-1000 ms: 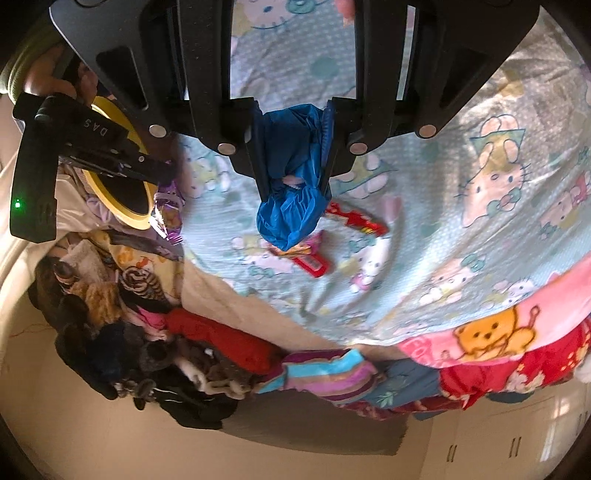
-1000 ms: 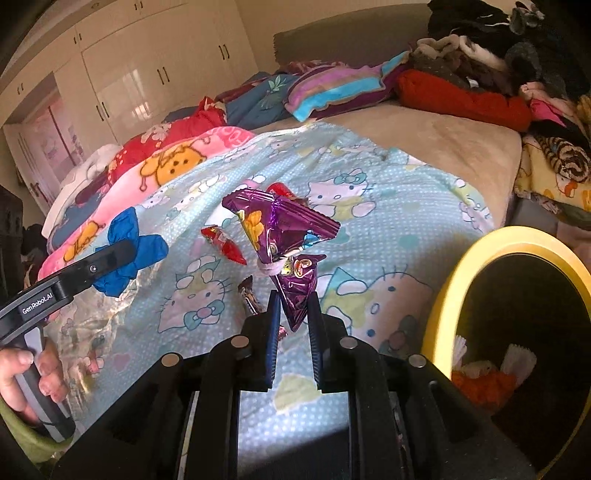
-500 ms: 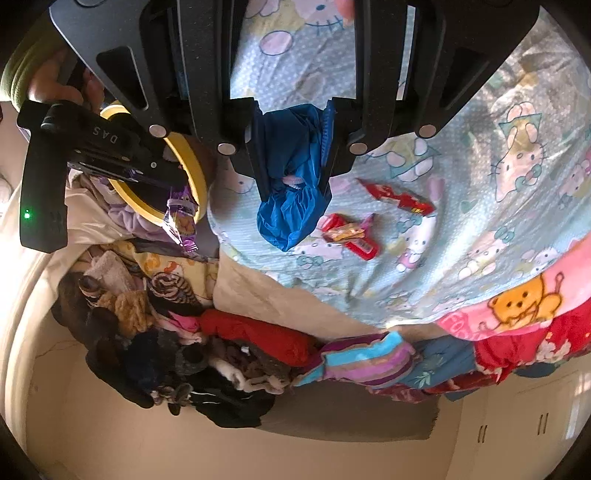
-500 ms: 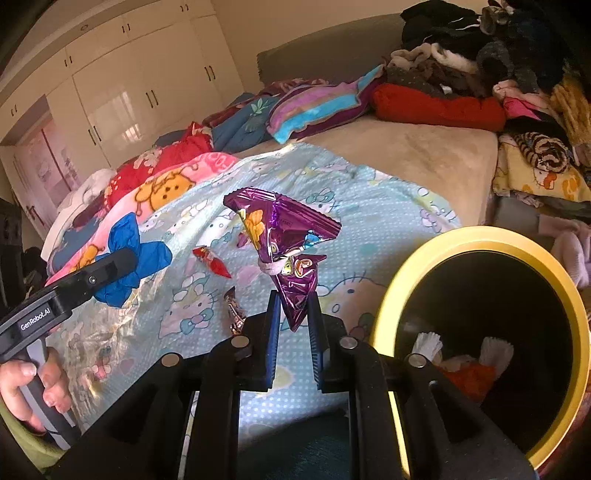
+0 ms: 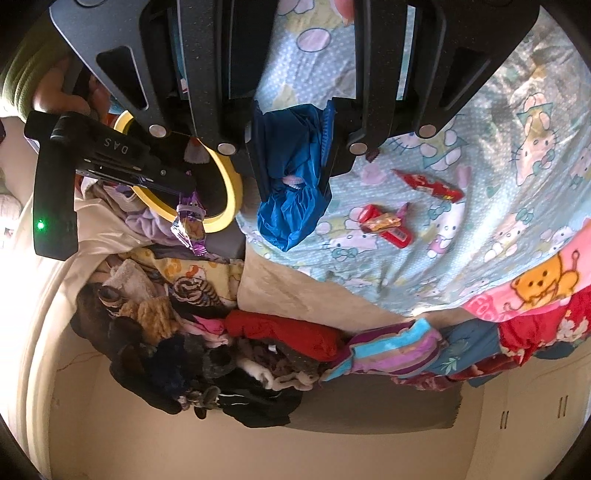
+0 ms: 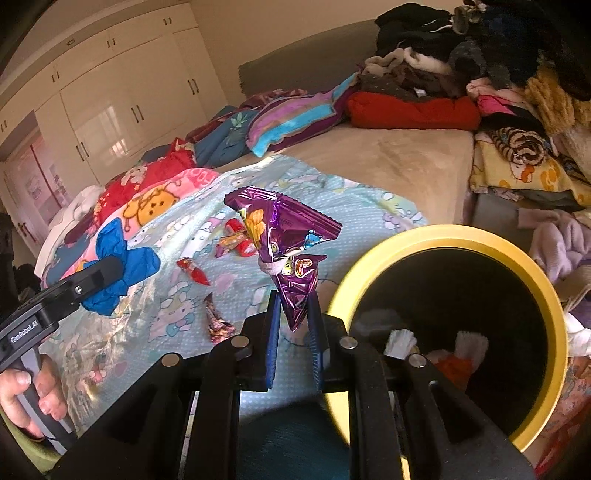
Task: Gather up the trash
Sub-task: 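Carry the blue bag and purple wrapper with both tools over the bin, then open both tools over the bin to drop the blue bag and purple wrapper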
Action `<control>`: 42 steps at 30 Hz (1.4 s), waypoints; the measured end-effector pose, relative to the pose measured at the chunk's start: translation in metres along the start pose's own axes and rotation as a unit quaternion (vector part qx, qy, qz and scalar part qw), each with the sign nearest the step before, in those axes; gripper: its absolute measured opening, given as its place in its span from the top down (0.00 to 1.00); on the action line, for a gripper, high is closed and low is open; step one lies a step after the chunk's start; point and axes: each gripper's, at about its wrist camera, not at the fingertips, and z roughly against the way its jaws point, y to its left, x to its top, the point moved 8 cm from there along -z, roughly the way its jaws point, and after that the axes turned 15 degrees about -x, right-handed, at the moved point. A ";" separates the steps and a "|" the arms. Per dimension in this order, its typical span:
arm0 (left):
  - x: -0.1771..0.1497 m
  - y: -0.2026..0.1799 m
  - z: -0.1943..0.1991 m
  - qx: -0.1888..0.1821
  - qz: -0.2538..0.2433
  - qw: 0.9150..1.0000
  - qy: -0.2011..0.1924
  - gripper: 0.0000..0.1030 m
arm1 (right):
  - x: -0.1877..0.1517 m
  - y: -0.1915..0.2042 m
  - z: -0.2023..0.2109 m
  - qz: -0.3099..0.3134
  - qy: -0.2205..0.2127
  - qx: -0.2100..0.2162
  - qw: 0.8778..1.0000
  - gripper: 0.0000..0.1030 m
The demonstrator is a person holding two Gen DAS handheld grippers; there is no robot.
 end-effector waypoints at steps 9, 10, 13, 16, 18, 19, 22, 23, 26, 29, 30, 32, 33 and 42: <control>0.000 -0.022 -0.011 -0.015 -0.016 1.000 0.006 0.84 | -0.001 -0.038 0.006 -0.026 0.002 -0.024 0.999 0.86; 0.000 -0.026 -0.013 -0.017 -0.019 1.000 0.007 0.84 | -0.002 -0.043 0.006 -0.030 0.002 -0.028 0.999 0.86; 0.000 -0.035 -0.017 -0.024 -0.027 0.999 0.010 0.84 | -0.001 -0.056 0.006 -0.039 0.001 -0.035 0.999 0.86; 0.001 -0.043 -0.022 -0.029 -0.033 0.999 0.012 0.84 | -0.001 -0.068 0.008 -0.050 0.001 -0.041 0.998 0.86; 0.000 -0.049 -0.027 -0.033 -0.037 0.999 0.015 0.84 | -0.001 -0.076 0.008 -0.052 0.000 -0.049 0.997 0.86; 0.000 -0.051 -0.029 -0.034 -0.038 0.999 0.017 0.84 | -0.001 -0.080 0.008 -0.053 0.001 -0.051 0.997 0.86; -0.002 -0.059 -0.035 -0.039 -0.044 0.998 0.022 0.84 | -0.003 -0.090 0.007 -0.062 0.006 -0.049 0.997 0.86; -0.002 -0.060 -0.036 -0.040 -0.045 0.998 0.024 0.84 | -0.003 -0.092 0.007 -0.063 0.007 -0.050 0.997 0.86; -0.004 -0.066 -0.042 -0.043 -0.048 0.997 0.029 0.84 | -0.005 -0.103 0.006 -0.074 0.012 -0.052 0.996 0.86; -0.006 -0.072 -0.049 -0.048 -0.049 0.997 0.035 0.84 | -0.008 -0.115 0.003 -0.083 0.017 -0.061 0.995 0.86; -0.007 -0.074 -0.051 -0.050 -0.050 0.997 0.036 0.84 | -0.009 -0.117 0.003 -0.085 0.018 -0.063 0.994 0.86; -0.009 -0.079 -0.058 -0.054 -0.051 0.996 0.041 0.84 | -0.011 -0.124 0.002 -0.091 0.020 -0.068 0.993 0.86; -0.010 -0.082 -0.060 -0.056 -0.052 0.996 0.044 0.84 | -0.013 -0.128 0.001 -0.096 0.022 -0.069 0.993 0.86; -0.015 -0.107 -0.094 -0.079 -0.068 0.992 0.065 0.84 | -0.022 -0.153 -0.007 -0.118 0.035 -0.088 0.988 0.86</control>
